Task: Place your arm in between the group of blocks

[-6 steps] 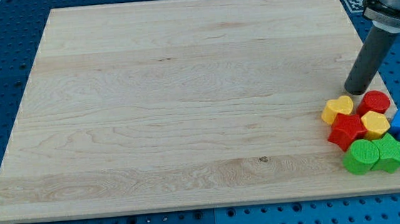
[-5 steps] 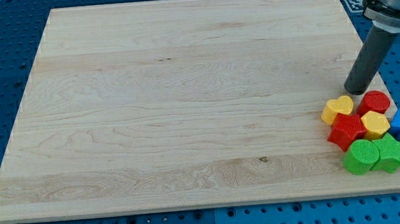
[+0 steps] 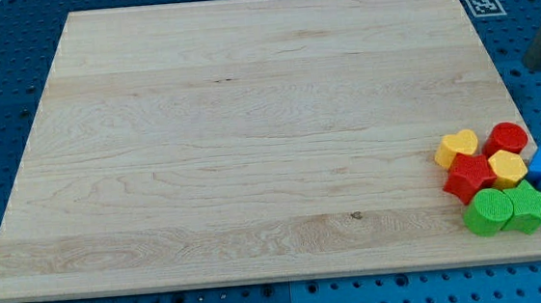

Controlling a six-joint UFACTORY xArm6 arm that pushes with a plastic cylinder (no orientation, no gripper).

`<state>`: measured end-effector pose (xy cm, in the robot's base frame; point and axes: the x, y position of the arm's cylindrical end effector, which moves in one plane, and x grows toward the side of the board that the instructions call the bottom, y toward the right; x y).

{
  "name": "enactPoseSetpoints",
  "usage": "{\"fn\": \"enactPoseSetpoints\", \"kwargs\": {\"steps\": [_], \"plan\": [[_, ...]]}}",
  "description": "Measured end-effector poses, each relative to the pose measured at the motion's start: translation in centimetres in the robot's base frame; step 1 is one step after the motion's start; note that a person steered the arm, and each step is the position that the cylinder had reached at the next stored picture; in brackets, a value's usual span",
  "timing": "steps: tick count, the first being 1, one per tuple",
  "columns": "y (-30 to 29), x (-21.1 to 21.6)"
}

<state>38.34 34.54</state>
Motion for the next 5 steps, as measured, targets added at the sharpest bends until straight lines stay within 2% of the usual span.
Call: {"fn": "enactPoseSetpoints", "kwargs": {"steps": [1, 3, 4, 5], "plan": [[-0.1, 1.8], [-0.1, 18.2], [-0.2, 22.4], [-4.1, 23.4]]}}
